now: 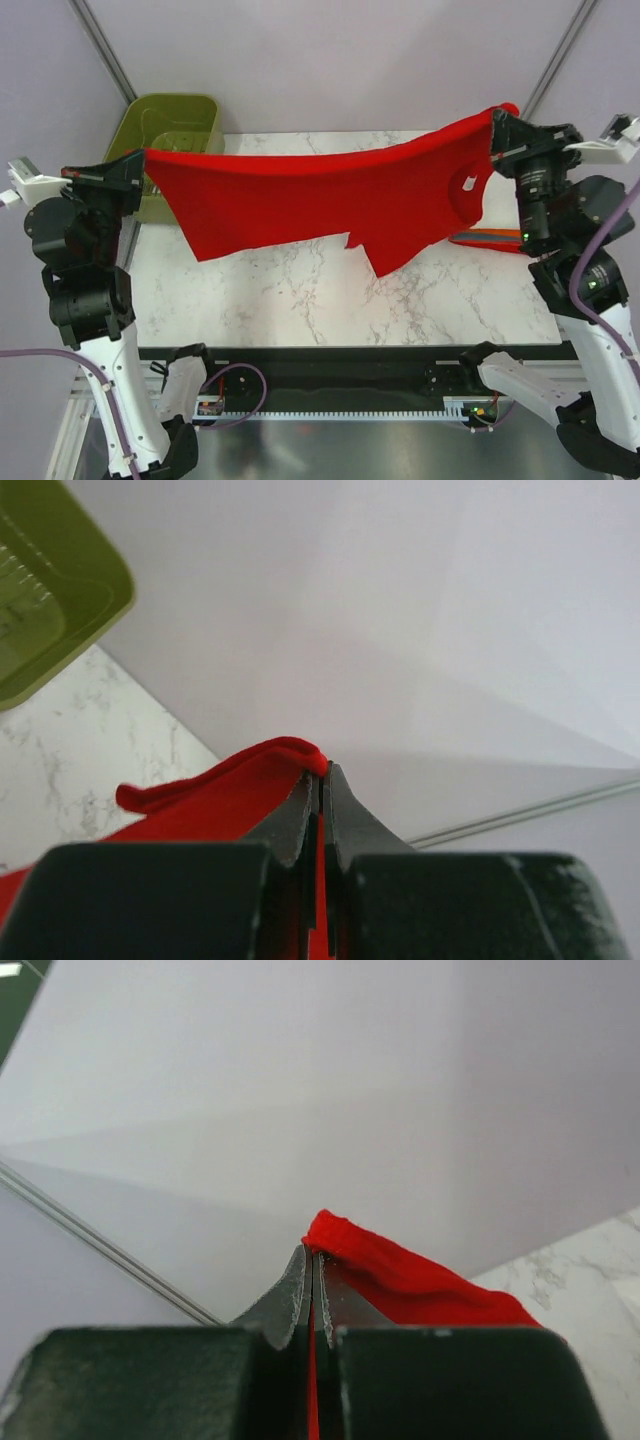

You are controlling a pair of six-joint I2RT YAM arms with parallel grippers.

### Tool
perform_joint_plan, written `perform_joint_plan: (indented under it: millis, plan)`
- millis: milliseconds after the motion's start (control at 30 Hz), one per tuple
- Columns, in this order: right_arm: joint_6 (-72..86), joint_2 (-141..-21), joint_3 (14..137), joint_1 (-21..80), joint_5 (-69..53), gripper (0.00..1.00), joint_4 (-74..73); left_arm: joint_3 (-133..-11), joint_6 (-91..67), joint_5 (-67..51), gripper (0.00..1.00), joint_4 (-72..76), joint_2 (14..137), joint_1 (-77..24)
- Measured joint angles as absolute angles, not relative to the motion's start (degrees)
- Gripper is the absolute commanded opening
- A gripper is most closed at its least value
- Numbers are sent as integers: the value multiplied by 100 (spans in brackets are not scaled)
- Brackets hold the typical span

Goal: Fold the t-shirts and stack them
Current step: Fold the tshirt

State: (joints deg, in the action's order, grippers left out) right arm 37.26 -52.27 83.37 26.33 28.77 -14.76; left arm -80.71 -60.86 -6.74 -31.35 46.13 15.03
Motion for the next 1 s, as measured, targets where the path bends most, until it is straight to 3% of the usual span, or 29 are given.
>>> perform_joint_plan:
  millis: [167, 433, 700, 867, 1000]
  plan:
    - [3527, -5555, 9297, 2633, 2788, 0, -1601, -8608, -6165, -849, 2, -3175, 4945, 1503]
    - [3494, -5972, 8947, 2604, 2982, 0, -1848, -7736, -6337, -886, 2, -3271, 5483, 1503]
    - [4080, -7937, 9006, 1168, 1562, 0, -1907, -7188, -6556, -969, 2, -2864, 6893, 1494]
    - [4493, -9032, 9673, 753, 788, 0, -2045, -8149, -6632, -961, 2, -2764, 8084, 1271]
    - [4803, -9961, 11240, 445, 106, 0, -2043, -9802, -6748, -1057, 2, -2659, 9205, 1107]
